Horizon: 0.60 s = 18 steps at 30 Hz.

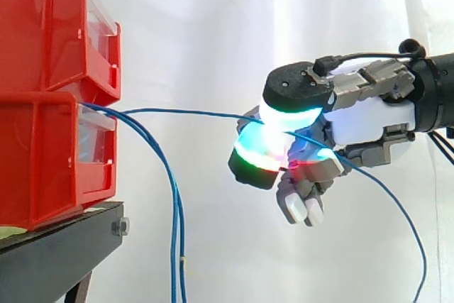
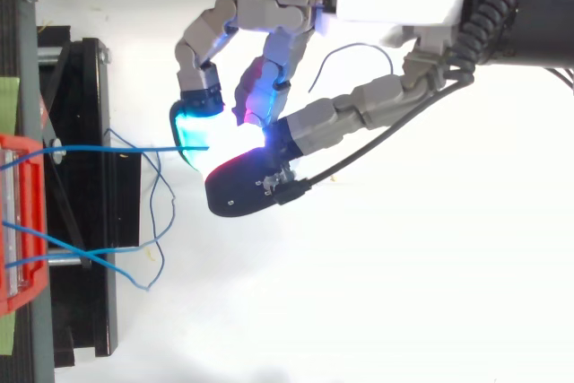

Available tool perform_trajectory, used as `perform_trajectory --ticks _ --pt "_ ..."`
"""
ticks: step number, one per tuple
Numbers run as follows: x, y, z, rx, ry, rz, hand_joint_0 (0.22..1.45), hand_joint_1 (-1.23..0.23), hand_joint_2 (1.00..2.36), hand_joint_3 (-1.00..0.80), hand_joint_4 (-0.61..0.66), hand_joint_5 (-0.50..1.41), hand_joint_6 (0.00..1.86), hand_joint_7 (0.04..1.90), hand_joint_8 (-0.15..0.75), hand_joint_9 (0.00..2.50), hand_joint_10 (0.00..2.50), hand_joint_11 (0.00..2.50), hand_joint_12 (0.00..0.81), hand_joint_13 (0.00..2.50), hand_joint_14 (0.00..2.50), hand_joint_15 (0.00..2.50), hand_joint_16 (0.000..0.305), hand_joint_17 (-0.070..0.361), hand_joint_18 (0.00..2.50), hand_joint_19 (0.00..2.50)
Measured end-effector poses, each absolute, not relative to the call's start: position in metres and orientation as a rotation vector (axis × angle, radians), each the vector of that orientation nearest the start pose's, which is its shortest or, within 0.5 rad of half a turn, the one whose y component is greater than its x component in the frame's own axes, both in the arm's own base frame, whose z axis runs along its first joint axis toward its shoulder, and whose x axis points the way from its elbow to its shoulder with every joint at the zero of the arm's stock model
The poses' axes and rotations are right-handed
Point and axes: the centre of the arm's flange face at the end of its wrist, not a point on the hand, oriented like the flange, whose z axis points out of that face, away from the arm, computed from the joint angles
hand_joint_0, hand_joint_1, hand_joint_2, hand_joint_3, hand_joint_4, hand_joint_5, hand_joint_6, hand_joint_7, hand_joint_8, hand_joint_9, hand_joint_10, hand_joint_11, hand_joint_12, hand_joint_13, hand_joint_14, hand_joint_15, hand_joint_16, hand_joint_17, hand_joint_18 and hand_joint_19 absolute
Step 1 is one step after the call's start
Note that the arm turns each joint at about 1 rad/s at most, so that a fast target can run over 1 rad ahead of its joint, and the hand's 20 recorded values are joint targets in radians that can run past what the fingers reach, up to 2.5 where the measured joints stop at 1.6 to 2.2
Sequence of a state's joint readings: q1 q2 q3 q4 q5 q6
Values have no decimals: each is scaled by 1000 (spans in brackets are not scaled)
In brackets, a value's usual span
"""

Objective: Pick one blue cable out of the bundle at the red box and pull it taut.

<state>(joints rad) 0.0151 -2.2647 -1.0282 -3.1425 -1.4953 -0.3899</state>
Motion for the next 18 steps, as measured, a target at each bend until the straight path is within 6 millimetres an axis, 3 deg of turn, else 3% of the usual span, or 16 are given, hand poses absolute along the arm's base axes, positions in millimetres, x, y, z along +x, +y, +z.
perform_trajectory --ticks 18 --pt "740 -129 313 1085 1486 817 663 -889 1022 -72 70 -90 927 1053 426 1241 9 1103 403 913 15 527 53 118 865 583"
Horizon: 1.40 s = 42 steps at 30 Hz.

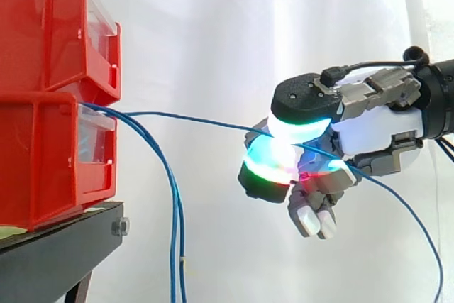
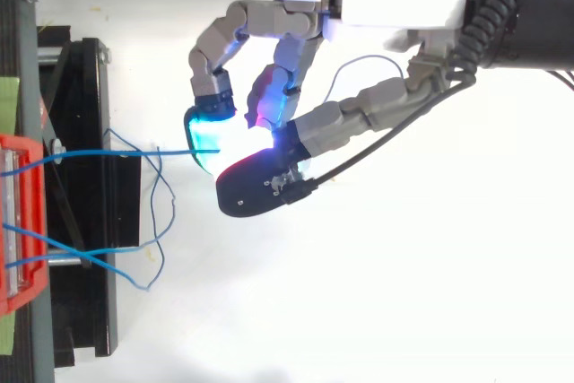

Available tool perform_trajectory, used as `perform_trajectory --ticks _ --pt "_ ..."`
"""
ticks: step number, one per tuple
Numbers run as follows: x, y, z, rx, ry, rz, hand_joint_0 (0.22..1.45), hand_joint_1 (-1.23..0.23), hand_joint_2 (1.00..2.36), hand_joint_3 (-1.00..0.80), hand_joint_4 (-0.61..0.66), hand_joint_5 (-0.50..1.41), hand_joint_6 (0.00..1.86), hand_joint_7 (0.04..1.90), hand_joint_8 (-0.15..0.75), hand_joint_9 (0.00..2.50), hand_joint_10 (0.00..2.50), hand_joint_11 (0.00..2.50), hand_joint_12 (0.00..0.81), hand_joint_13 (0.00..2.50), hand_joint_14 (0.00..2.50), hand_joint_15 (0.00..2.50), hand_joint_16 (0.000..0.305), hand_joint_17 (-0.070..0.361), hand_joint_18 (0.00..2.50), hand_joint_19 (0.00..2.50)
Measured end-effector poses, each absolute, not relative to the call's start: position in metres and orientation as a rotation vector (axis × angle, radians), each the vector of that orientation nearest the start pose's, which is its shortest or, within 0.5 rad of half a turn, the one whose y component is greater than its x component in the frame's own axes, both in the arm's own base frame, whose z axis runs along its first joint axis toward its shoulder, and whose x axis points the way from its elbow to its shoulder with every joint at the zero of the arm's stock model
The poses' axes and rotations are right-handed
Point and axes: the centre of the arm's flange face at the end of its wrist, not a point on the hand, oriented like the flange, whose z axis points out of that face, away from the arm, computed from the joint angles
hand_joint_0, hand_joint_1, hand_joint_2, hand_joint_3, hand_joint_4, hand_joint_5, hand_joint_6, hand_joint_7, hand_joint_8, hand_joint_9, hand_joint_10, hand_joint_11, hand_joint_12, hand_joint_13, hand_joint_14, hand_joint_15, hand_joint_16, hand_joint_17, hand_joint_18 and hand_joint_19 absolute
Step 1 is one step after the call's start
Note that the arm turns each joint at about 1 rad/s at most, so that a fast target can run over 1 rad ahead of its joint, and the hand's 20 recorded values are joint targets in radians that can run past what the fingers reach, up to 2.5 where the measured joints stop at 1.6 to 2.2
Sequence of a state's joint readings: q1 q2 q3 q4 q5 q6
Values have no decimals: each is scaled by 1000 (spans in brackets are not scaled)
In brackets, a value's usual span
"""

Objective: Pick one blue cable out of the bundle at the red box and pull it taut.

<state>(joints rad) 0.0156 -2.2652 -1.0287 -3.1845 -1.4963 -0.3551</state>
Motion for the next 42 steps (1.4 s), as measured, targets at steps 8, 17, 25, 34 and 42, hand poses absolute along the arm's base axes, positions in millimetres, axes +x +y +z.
perform_trajectory --ticks 8,17,25,34,42 --pt "739 -128 309 1092 1495 819 663 -889 1022 -71 68 -90 927 1056 427 1235 10 1087 402 908 15 525 53 118 862 583" --pt "729 -128 282 1143 1516 827 662 -887 1022 -73 70 -90 927 1055 433 1232 10 1081 404 903 15 523 53 118 857 583" --pt "723 -126 251 1140 1497 848 661 -887 1023 -73 69 -90 928 1051 436 1232 9 1066 404 894 15 513 53 119 852 575" --pt "727 -122 238 1090 1435 886 662 -886 1023 -77 66 -90 928 1051 432 1226 10 1071 402 892 16 518 53 119 851 575" --pt "727 -121 239 1082 1429 886 662 -885 1021 -76 65 -90 927 1054 437 1226 12 1069 402 890 15 509 53 119 849 576"
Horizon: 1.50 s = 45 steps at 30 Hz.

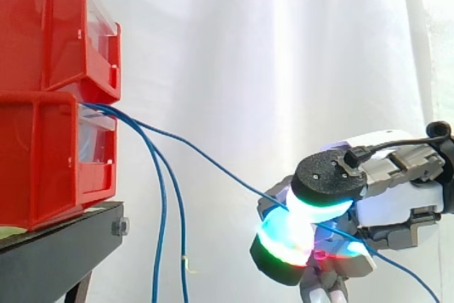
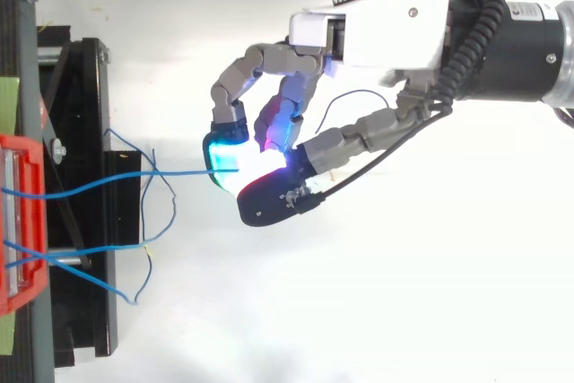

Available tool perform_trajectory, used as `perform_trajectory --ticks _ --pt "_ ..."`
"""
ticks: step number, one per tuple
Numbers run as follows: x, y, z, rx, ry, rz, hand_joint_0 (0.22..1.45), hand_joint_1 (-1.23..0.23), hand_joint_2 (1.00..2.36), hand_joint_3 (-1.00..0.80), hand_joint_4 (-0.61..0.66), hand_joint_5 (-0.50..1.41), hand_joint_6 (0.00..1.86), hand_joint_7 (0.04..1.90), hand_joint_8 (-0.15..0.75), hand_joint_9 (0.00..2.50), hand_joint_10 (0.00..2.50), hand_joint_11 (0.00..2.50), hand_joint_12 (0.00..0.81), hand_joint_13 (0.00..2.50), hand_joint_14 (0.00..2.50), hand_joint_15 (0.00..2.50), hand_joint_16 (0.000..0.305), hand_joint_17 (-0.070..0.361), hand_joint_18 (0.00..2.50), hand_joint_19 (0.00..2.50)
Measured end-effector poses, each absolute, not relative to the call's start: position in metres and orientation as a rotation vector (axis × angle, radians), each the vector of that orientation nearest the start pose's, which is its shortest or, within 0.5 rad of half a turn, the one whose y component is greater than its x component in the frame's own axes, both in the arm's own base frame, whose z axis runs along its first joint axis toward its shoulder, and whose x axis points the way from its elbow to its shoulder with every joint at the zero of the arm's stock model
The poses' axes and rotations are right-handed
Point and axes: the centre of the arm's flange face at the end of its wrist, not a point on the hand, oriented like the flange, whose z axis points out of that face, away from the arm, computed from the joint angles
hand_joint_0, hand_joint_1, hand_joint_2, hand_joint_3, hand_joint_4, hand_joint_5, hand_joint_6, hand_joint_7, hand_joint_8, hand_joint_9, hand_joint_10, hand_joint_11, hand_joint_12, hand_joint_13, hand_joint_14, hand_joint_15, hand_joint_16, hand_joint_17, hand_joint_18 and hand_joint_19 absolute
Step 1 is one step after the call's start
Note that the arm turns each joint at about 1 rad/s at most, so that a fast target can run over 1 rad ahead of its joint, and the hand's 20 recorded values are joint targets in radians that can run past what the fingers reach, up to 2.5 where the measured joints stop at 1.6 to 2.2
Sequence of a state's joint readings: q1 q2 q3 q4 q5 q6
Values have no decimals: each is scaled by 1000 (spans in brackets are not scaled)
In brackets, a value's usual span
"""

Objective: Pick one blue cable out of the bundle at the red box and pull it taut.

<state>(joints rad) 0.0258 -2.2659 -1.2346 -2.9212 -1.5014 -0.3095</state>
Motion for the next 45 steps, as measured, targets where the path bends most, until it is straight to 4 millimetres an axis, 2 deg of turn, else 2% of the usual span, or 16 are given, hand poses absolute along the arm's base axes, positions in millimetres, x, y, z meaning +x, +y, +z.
perform_trajectory --ticks 45 --pt "728 -122 239 1079 1423 885 662 -876 1022 -93 65 -96 929 1040 437 1216 10 1061 400 883 17 515 52 117 838 588"
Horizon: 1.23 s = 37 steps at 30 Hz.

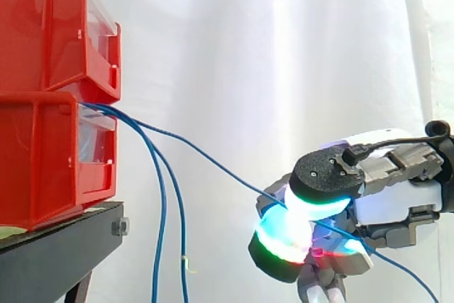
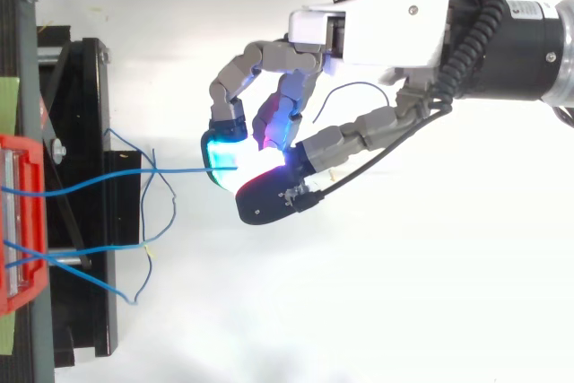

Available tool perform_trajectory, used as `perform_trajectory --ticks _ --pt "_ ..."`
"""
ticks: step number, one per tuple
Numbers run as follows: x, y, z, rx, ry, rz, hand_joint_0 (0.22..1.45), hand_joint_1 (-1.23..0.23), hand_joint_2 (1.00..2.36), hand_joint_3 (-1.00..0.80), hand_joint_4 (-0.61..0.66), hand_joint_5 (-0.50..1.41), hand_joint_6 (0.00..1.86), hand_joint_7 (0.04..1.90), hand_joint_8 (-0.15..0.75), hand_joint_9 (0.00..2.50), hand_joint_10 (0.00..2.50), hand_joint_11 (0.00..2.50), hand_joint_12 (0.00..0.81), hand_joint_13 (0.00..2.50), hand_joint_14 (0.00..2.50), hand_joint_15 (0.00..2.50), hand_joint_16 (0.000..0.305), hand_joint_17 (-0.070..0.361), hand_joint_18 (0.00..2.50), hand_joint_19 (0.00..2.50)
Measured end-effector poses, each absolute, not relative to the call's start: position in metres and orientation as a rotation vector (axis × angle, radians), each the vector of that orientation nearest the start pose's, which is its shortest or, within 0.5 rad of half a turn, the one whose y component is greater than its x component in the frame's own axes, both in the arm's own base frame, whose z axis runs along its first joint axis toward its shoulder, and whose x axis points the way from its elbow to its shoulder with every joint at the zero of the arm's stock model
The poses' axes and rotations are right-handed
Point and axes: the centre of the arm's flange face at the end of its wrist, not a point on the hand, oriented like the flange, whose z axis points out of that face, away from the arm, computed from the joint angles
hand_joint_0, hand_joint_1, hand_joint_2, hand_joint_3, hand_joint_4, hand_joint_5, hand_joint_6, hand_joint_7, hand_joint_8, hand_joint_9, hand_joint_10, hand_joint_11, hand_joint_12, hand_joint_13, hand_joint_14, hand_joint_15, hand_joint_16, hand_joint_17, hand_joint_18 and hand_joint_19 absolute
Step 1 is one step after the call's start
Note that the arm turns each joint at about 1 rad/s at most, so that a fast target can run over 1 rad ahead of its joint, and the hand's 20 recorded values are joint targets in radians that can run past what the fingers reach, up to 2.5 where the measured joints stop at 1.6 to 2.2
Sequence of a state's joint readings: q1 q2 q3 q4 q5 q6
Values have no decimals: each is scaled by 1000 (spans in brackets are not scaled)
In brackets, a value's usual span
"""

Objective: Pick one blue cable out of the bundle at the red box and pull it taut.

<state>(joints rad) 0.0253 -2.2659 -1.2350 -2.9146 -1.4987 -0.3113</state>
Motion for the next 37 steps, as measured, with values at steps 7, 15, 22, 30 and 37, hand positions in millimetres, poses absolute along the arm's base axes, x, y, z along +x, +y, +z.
perform_trajectory --ticks 7,15,22,30,37 --pt "728 -122 239 1079 1423 885 662 -874 1022 -98 65 -96 928 1042 443 1214 10 1061 400 883 15 518 52 117 837 588" --pt "728 -122 239 1079 1423 884 665 -882 1022 -80 56 -96 927 1065 440 1216 9 1069 400 885 15 519 52 117 841 580" --pt "728 -122 239 1079 1423 885 673 -884 1022 -68 43 -96 930 1072 438 1211 10 1055 399 880 15 515 52 118 841 579" --pt "728 -122 239 1079 1423 884 672 -882 1023 -71 42 -97 933 1057 437 1209 10 1066 398 879 15 510 52 117 837 581" --pt "728 -123 239 1079 1423 884 671 -881 1023 -72 40 -97 934 1044 444 1207 10 1058 399 878 16 509 52 117 836 581"
